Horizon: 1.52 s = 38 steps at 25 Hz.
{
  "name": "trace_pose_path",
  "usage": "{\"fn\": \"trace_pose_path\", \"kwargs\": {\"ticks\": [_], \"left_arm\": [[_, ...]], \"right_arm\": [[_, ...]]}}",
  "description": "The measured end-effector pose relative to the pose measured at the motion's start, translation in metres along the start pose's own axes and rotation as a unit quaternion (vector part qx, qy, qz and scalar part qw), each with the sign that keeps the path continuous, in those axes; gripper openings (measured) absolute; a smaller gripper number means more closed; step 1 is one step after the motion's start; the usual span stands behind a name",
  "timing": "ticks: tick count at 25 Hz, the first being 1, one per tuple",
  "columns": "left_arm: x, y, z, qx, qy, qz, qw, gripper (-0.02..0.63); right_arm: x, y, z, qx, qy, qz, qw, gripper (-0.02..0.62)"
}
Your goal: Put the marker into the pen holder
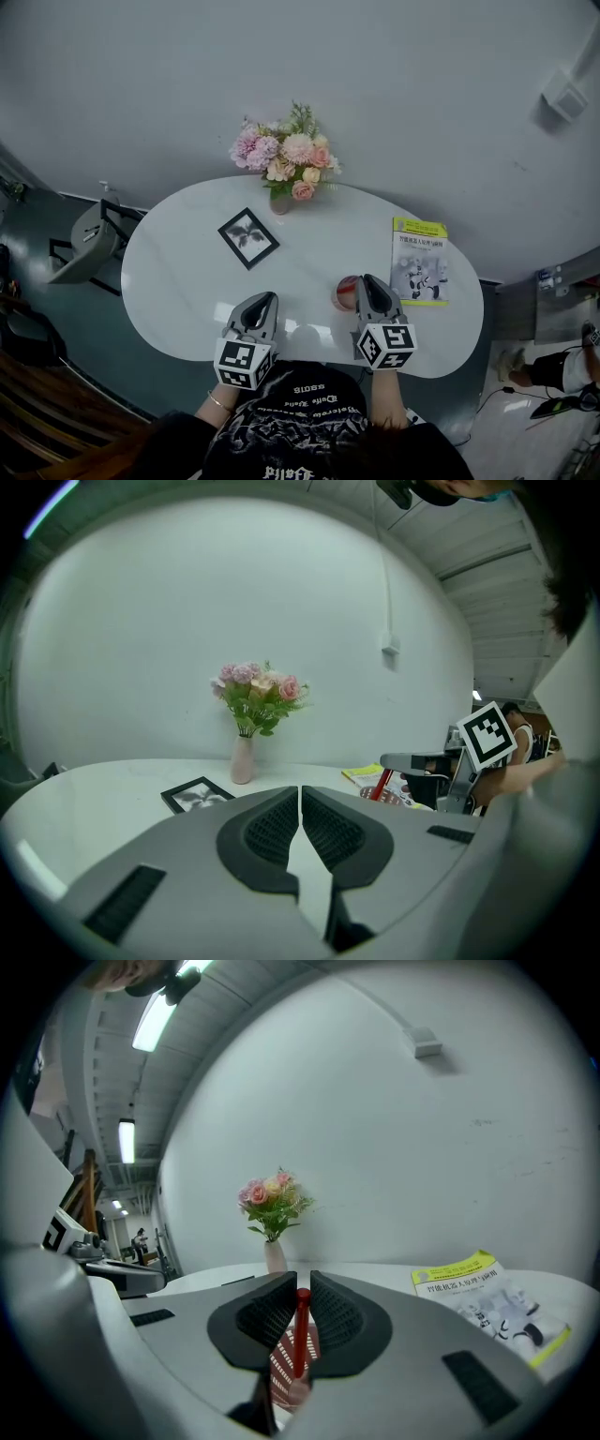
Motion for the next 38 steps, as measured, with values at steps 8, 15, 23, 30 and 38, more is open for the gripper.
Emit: {"fn": "trace_pose_path", "kwargs": {"ticks": [8, 15, 23, 30, 38], "left_arm": [[-0.002, 0.006, -0.006, 0.013, 0.010, -0.003, 0.9999, 0.029], [0.002, 0.010, -0.008, 0.019, 0.006, 0.001, 0.9998, 0.029], [0.000, 0.011, -0.009, 0.015, 0.011, 0.003, 0.9998, 0.029], [-0.005, 0.014, -0.008, 0.016, 0.022, 0.009, 0.9996, 0.029], [-0.014, 0.006, -0.010, -0.008, 0.039, 0.010, 0.9992, 0.029]], "right_arm": [[-0.006, 0.016, -0.005, 0.021, 0.014, -0.008, 1.000, 0.067], [-0.010, 0.019, -0.009, 0.029, 0.023, -0.031, 0.999, 0.069], [-0.010, 0.022, -0.013, 0.048, 0.029, -0.018, 0.998, 0.178], [-0.007, 0.016, -0.010, 0.049, 0.045, 0.048, 0.997, 0.239], [0.001, -0.013, 0.001, 0.020, 0.037, 0.053, 0.998, 0.249]]}}
Point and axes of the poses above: the fingertips, and each gripper's own axes: z backward along the fingers, x to its left, y out of its underside, the point moved 2 cm from there along z, backward along the fingers, and after that the axes turned 7 degrees about -x, right-handed, at the moved point
